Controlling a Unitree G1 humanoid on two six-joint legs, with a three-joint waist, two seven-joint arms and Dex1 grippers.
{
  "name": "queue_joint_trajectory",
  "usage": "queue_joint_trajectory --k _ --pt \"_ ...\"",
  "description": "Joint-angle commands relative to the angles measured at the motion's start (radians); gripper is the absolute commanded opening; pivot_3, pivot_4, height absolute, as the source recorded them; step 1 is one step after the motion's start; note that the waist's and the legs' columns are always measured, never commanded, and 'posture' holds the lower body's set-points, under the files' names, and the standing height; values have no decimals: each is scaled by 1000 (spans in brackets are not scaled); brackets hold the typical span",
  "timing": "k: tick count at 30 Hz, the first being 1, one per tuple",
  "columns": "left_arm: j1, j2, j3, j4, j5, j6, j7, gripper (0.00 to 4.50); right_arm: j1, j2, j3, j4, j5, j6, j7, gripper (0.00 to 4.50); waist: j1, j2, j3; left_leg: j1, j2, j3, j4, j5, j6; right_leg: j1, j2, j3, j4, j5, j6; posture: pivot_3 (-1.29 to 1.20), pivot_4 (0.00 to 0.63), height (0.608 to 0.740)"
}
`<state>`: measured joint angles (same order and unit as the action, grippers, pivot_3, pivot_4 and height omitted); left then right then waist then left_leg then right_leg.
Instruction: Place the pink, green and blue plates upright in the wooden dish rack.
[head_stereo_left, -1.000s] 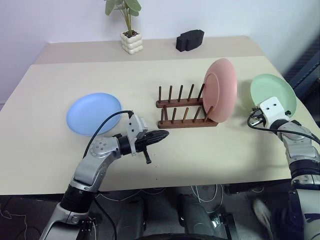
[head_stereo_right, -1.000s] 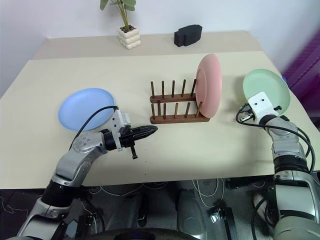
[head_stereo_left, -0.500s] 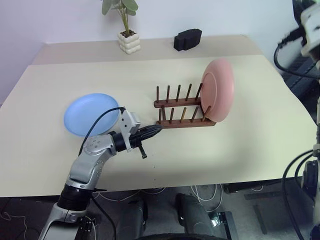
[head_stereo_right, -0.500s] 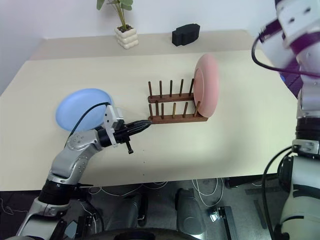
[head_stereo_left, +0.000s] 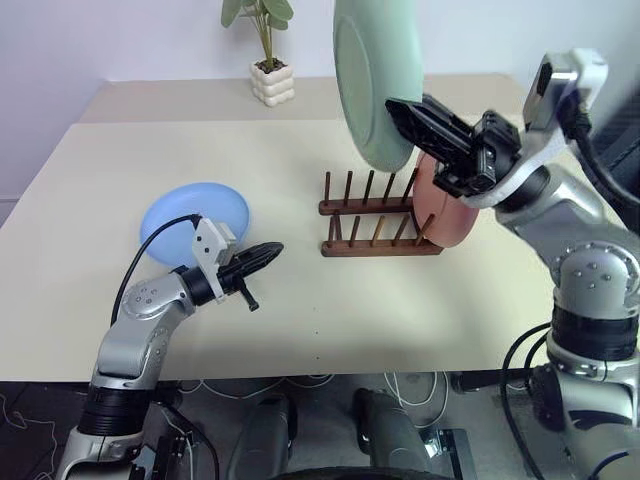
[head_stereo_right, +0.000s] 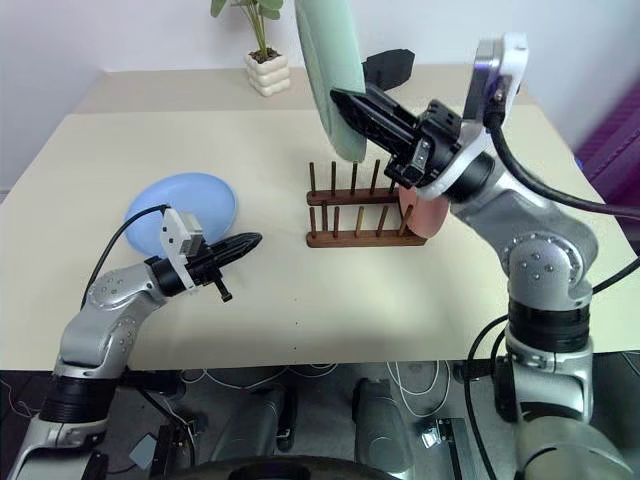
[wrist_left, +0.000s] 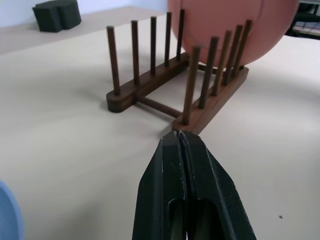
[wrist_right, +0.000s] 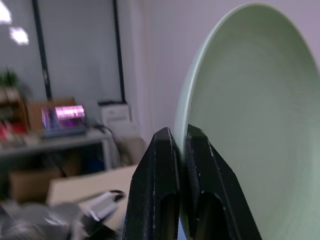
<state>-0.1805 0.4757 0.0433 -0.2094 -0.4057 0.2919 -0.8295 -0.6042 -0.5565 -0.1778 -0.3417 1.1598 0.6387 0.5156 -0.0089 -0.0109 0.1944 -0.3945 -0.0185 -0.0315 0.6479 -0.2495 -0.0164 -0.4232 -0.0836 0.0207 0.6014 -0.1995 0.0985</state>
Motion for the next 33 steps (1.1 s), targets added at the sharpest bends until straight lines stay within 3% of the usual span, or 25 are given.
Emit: queue_joint_trajectory --k 1,11,33 --pt "5 -3 -4 -54 -23 7 6 0 41 14 -69 -34 81 31 -66 59 -1 0 0 0 0 0 0 0 0 0 0 0 0 0 0 0 150 736" --pt "0 -19 -67 -78 -30 28 -4 0 82 59 -111 8 145 68 -192 59 -5 0 0 0 0 3 0 0 0 -1 2 0 0 0 0 0 150 736" --pt "-4 -22 -89 -77 -25 27 4 0 134 106 -119 24 163 109 -298 59 -4 0 0 -1 0 3 0 0 0 -1 2 0 0 0 0 0 150 736"
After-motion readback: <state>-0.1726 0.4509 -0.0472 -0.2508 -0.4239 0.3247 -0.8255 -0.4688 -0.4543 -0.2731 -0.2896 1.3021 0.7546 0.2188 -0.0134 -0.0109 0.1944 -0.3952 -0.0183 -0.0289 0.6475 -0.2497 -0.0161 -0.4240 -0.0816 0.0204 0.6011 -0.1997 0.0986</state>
